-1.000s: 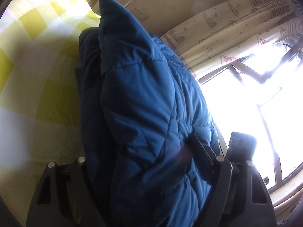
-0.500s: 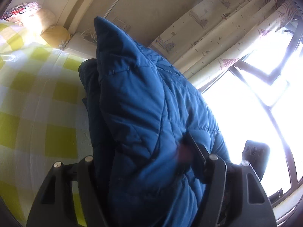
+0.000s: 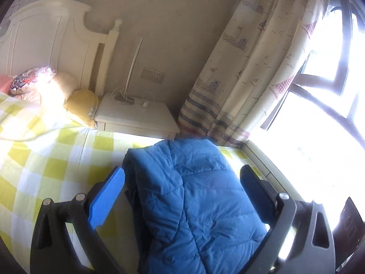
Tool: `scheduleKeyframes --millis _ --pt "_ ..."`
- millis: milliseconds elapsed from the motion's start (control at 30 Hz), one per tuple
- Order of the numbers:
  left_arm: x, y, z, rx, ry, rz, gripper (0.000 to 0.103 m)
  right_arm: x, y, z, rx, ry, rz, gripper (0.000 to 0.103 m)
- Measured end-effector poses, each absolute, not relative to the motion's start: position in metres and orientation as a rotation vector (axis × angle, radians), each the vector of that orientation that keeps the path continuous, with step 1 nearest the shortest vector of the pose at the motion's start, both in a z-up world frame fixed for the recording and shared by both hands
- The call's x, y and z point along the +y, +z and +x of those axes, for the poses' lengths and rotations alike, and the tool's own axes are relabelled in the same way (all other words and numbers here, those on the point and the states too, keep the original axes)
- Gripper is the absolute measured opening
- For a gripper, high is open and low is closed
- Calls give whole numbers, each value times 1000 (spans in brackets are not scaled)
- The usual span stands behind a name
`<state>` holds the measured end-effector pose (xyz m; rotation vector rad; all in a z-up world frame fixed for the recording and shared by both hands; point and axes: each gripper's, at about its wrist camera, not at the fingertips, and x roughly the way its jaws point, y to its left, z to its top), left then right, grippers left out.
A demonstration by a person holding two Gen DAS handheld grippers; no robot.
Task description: Fold large clothes
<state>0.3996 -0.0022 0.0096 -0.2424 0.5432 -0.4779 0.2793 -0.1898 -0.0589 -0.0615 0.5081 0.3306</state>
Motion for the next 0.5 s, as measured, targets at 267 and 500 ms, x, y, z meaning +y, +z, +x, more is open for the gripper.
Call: scheduleKeyframes --millis 267,500 --pt "-92 -47 503 782 -496 135 100 -87 -113 275 520 346 -427 67" --pt "-75 -90 517 811 -438 69 101 -68 -148 280 573 330 -604 71"
